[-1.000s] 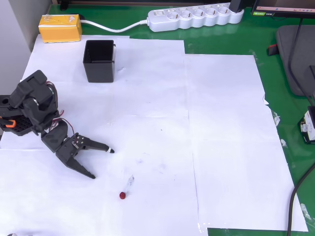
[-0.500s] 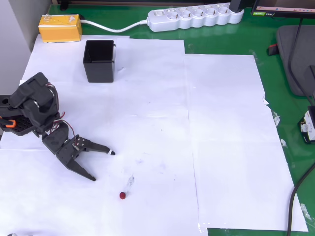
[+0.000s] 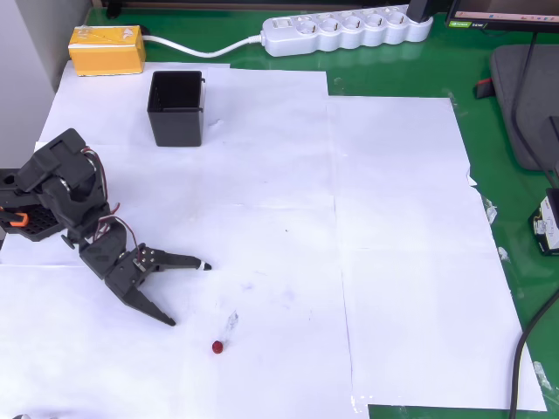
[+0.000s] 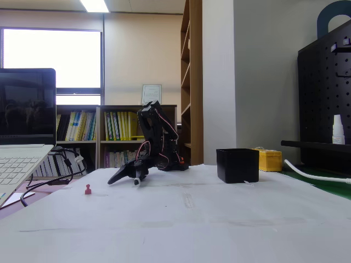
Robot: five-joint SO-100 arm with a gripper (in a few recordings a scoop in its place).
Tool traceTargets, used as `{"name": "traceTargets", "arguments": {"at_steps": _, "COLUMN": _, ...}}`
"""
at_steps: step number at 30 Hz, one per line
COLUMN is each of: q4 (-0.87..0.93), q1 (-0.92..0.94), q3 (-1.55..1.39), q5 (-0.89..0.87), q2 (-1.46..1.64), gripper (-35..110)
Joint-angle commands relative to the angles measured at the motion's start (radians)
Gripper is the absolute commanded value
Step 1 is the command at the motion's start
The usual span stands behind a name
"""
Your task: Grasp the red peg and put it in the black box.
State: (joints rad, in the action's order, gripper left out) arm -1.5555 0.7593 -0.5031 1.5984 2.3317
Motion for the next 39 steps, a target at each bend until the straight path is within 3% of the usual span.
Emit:
{"name": "traceTargets", "arguments": {"at_steps": 1, "q4": -0.005, "q1": 0.025, "q3": -0.038, "q5": 0.000, "q2": -0.006, "gripper": 47}}
{"name": "traceTargets", "arguments": {"at_steps": 8, "q4": 0.055, "q1": 0.028, "q3": -0.098, "q5": -0.020, "q2": -0.011, "gripper": 47}}
{"name": "traceTargets", "arguments": {"at_steps": 16, "q4": 0.360, "q1": 0.026, "q3": -0.075, "q5": -0.048, "q2": -0.218, "gripper": 46}}
{"name": "traceTargets", "arguments": {"at_steps": 32, "q4": 0.345, "q1": 0.034, "q3": -0.173, "q5": 0.043, "q2": -0.138, "gripper": 46}}
{"name": "traceTargets", "arguments": {"at_steps": 39, "q4": 0.244, "q1": 0.046, "q3": -0.209, "q5": 0.031, "q2": -0.067, "gripper": 46}}
